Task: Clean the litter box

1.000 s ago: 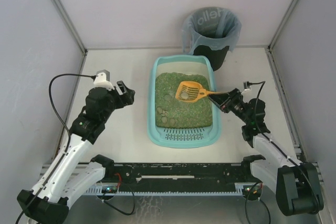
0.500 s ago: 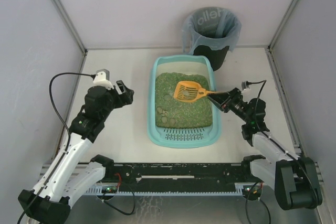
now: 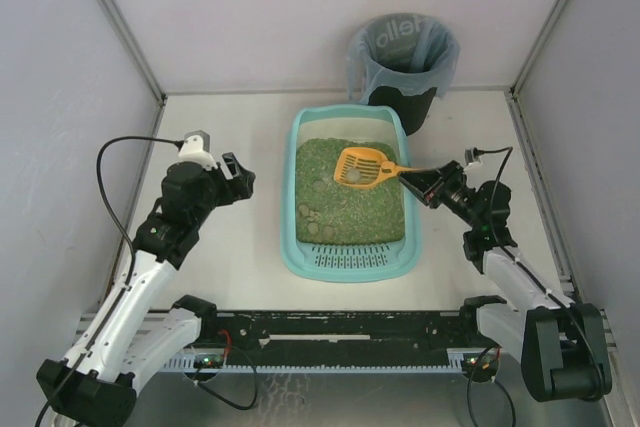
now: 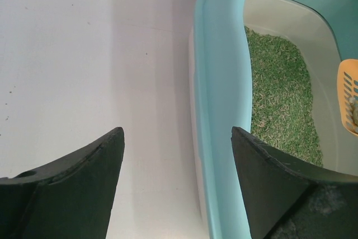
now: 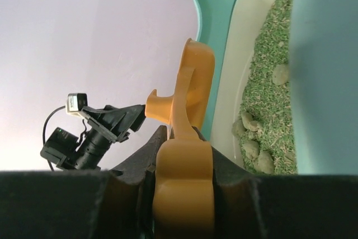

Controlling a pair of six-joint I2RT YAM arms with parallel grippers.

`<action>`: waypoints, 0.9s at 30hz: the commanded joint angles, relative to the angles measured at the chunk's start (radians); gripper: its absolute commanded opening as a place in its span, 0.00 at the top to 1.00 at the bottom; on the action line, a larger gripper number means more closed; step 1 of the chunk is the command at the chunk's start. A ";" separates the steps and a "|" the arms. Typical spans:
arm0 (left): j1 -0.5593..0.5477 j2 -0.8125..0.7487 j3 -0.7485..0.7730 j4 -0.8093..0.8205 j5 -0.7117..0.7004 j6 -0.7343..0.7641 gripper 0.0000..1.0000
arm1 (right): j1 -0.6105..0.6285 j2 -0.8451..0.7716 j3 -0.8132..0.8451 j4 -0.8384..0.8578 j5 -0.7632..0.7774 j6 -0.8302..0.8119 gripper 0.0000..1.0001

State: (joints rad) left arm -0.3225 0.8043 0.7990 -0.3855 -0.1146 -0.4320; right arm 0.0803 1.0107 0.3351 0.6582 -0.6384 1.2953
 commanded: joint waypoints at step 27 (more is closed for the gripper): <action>0.043 -0.086 0.006 0.018 0.078 0.007 0.19 | -0.177 0.294 0.881 -0.403 0.324 -0.347 1.00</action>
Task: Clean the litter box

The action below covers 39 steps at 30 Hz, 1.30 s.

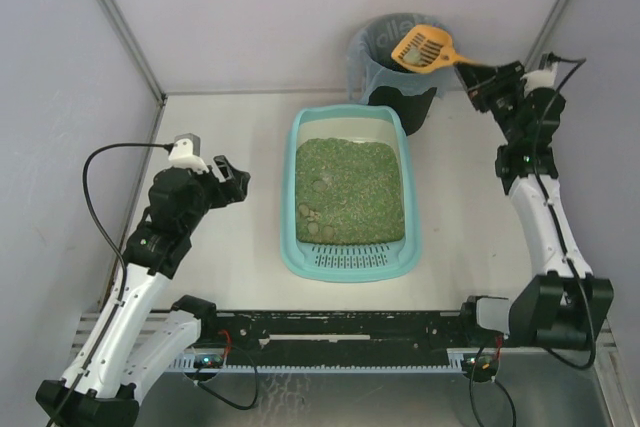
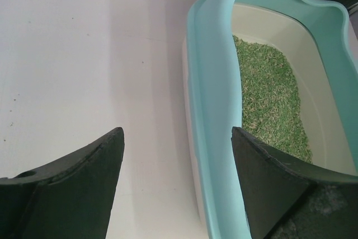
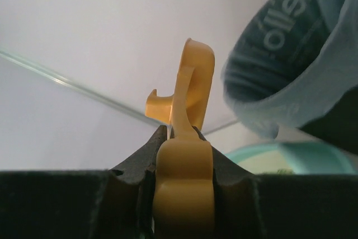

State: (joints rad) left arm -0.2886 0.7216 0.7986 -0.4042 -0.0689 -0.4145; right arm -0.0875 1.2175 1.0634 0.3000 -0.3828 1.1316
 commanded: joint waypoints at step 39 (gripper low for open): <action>0.023 0.063 0.018 0.026 0.070 -0.031 0.22 | 0.347 0.160 0.660 -0.495 0.227 -1.096 1.00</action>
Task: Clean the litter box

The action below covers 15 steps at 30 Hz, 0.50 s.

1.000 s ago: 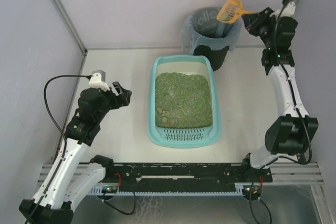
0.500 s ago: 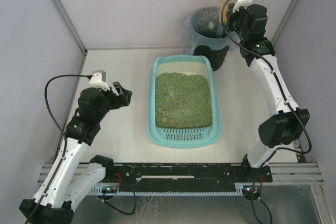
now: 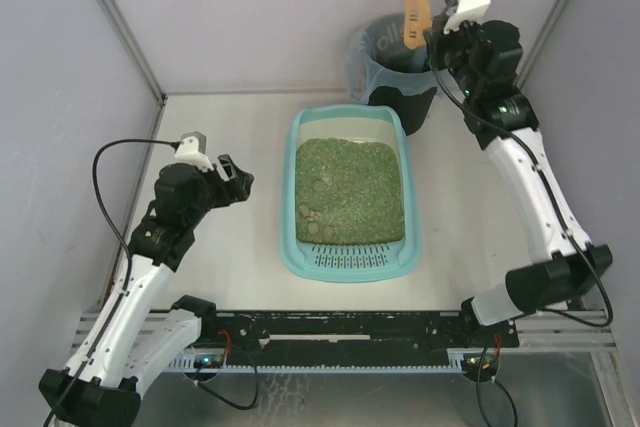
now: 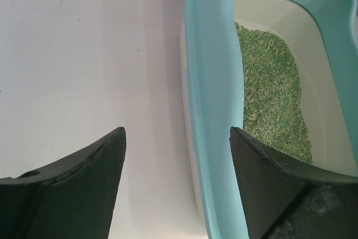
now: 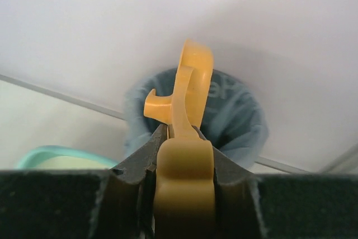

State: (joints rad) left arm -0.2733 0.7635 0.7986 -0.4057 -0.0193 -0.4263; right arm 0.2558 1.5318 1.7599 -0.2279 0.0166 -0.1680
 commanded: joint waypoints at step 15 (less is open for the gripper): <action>-0.185 0.074 -0.083 0.188 -0.026 -0.049 0.23 | 0.129 -0.275 -0.444 -0.114 -0.227 0.519 1.00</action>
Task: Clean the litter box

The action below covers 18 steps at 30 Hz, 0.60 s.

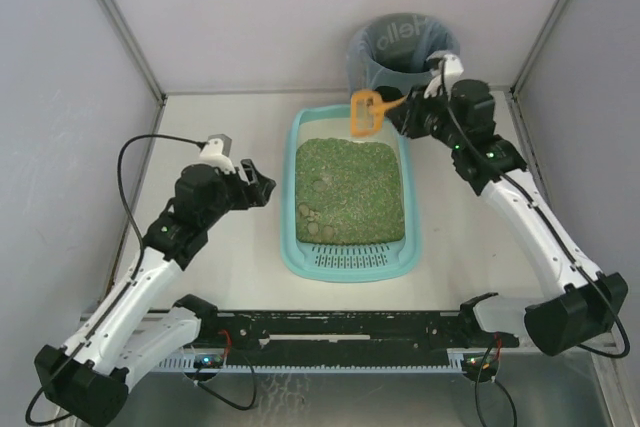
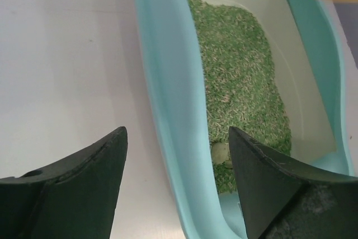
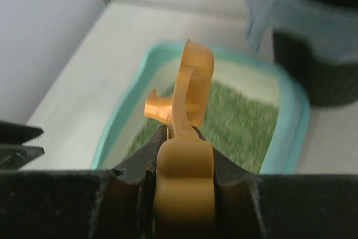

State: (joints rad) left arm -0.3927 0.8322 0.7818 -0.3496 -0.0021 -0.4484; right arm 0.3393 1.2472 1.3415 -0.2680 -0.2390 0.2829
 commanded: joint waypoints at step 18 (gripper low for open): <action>-0.145 0.218 -0.162 0.541 -0.111 0.009 0.33 | 0.079 0.412 -0.010 -0.038 0.042 0.175 1.00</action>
State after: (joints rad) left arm -0.5320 1.0218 0.6018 0.0685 -0.0738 -0.4805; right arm 0.4149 1.6325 1.2911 -0.3691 -0.2066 0.4202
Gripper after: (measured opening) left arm 0.670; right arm 0.192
